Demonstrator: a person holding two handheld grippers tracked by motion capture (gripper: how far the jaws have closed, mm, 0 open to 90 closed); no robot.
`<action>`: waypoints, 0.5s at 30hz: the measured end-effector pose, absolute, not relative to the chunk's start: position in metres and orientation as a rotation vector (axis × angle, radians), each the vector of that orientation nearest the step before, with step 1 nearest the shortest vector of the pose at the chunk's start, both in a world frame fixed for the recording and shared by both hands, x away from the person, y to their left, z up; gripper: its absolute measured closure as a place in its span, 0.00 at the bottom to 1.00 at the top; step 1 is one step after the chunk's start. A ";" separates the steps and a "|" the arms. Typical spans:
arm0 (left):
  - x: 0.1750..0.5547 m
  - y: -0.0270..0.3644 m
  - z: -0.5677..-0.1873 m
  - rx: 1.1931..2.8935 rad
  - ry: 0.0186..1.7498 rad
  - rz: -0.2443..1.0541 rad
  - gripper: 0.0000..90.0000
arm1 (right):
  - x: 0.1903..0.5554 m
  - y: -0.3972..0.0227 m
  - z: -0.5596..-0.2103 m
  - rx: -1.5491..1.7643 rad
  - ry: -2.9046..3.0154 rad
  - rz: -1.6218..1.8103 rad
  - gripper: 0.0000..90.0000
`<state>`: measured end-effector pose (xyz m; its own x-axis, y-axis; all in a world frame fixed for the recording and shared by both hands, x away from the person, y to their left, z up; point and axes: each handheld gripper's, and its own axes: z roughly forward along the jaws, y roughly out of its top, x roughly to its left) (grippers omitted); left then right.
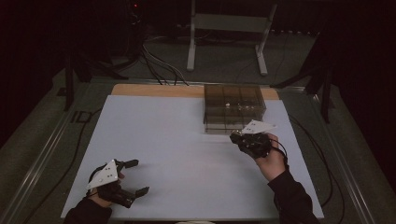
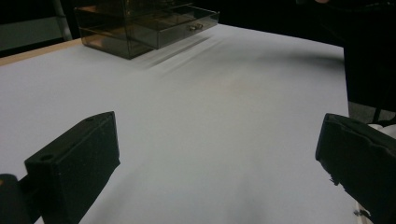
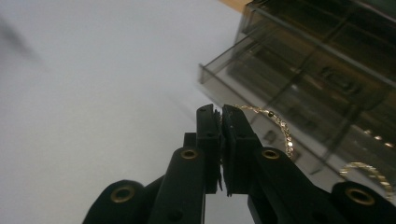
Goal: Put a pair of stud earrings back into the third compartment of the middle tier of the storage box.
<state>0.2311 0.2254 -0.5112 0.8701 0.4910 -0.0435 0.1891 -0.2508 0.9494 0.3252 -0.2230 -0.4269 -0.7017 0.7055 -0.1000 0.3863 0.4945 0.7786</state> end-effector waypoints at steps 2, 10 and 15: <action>0.231 0.225 -0.511 1.829 0.511 0.311 0.01 | 0.328 -0.226 -0.424 0.916 2.326 1.070 0.96; 0.231 0.225 -0.511 1.829 0.509 0.312 0.01 | 0.340 -0.237 -0.415 0.943 2.301 1.058 0.96; 0.231 0.225 -0.511 1.829 0.507 0.312 0.01 | 0.350 -0.245 -0.409 0.968 2.280 1.049 0.96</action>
<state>0.2308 0.2254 -0.5109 0.8711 0.4894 -0.0403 0.1852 -0.2514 0.9500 0.3501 -0.2446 -0.4089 -0.6537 0.7496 -0.1034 0.4093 0.4652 0.7849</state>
